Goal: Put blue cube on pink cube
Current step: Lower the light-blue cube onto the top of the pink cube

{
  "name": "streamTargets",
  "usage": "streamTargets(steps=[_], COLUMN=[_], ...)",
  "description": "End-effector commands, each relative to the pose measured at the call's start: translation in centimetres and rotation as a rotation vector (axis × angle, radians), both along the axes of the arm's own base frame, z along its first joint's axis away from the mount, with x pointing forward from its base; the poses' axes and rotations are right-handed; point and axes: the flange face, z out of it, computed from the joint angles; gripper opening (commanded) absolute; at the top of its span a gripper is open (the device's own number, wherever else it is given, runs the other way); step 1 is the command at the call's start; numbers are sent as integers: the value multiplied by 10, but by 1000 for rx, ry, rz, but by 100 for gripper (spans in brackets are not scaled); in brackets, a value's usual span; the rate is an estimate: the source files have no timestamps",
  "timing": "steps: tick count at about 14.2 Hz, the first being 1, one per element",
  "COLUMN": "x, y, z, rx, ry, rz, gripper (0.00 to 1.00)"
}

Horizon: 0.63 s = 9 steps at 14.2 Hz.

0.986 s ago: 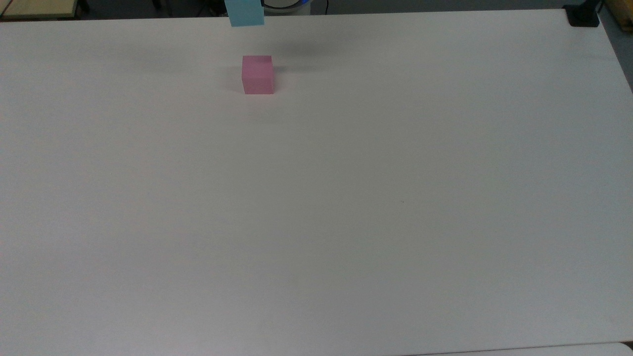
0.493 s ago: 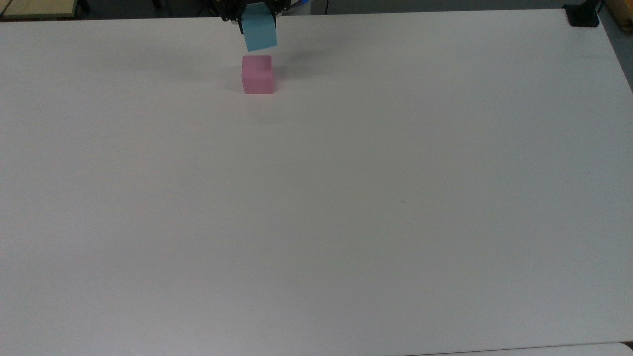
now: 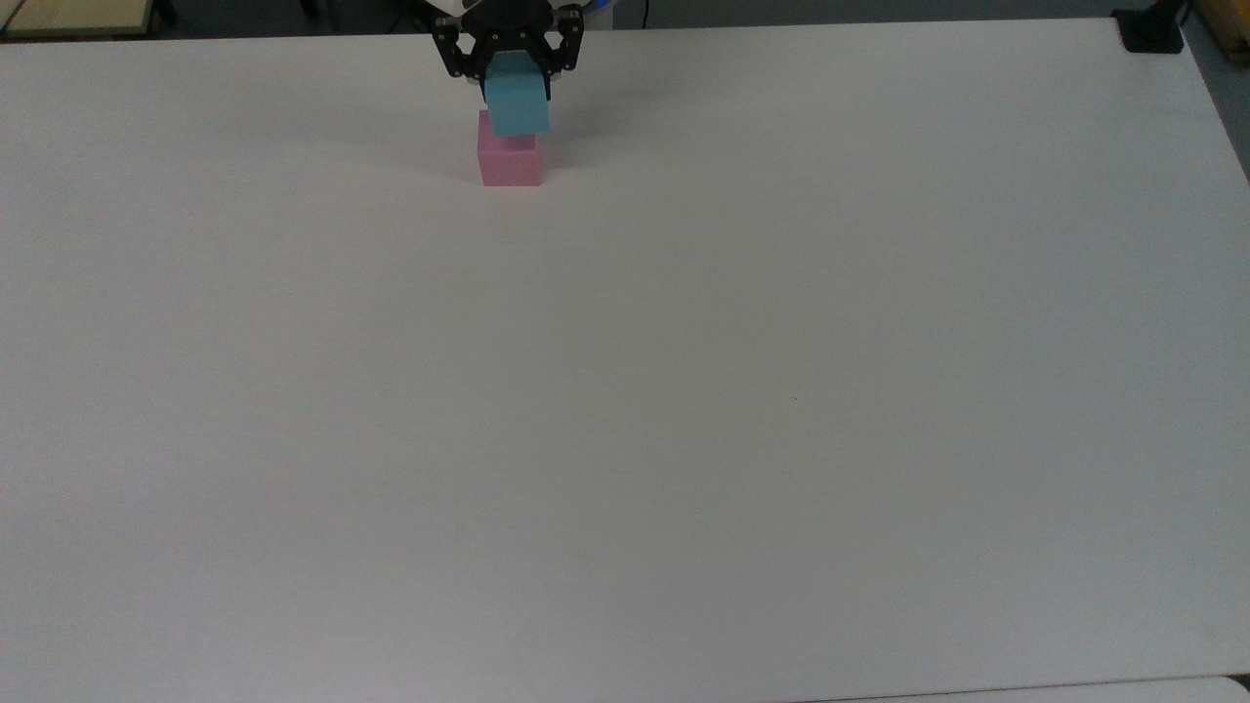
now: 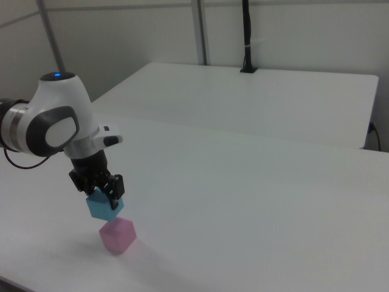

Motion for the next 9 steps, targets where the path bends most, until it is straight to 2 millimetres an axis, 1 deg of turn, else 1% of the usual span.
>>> streamTargets(steps=[1, 3, 5, 7, 9], x=[-4, -4, -4, -4, -2], y=[-4, -7, -14, -17, -16], z=[-11, -13, -14, -15, -25], rx=[-10, -14, -14, -45, -74], ry=[-47, -46, -45, -43, -23], rz=[-28, -33, -73, -87, -96], gripper=[30, 31, 32, 32, 32])
